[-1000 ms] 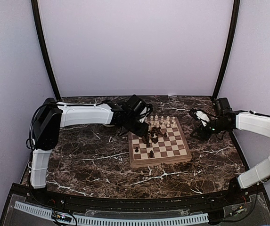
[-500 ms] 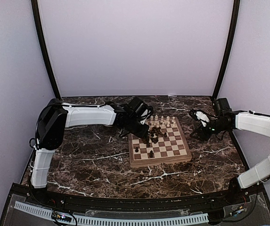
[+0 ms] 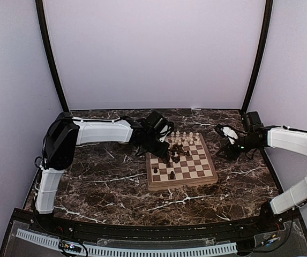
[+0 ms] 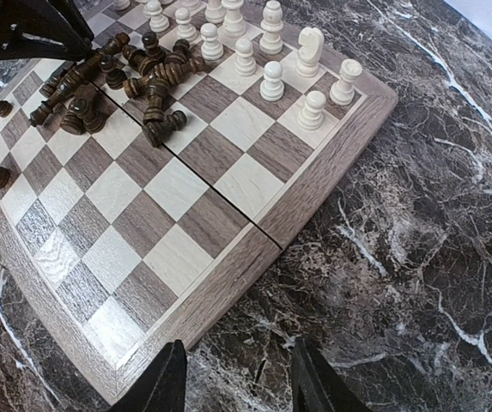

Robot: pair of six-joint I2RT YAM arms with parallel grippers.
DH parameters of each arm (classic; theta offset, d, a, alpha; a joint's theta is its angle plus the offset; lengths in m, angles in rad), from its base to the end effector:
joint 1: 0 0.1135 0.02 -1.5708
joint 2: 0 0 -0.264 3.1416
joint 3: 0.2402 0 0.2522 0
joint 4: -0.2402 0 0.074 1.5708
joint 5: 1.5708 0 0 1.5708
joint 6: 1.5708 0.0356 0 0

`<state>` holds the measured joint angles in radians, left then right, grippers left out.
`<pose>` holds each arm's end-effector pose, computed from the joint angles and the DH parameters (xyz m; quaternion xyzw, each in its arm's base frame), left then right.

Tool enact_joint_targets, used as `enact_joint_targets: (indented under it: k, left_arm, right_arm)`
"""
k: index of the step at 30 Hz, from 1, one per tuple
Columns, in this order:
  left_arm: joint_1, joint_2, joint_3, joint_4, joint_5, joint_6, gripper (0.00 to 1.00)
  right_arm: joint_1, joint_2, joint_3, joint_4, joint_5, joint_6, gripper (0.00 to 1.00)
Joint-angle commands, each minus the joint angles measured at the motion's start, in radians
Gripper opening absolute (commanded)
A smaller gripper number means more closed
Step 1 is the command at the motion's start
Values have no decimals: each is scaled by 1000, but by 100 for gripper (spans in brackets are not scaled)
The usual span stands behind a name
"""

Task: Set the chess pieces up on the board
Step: Pick up the pawn from the chessboard.

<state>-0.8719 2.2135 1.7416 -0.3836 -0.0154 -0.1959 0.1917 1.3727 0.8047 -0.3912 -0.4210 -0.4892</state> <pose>0.3193 -0.3790 0.1842 0.3081 0.8846 -0.1719 0.3050 0.2603 0.0653 0.2040 -0.3707 0.8580 0.1534 0.3207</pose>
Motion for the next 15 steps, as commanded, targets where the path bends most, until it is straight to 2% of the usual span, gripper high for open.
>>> enact_joint_targets:
  k: [1,6,15]
  left_arm:
    - [7,2,36,-8,11,-4,14]
    - [8,-14,54,-31,-7,-2,11]
    - [5,-136,-36,-1,-58,12,6]
  right_arm:
    - [-3,3,21,4,7,-5,43]
    - [-3,1,19,6,7,-5,43]
    - [-3,2,22,3,2,-6,43]
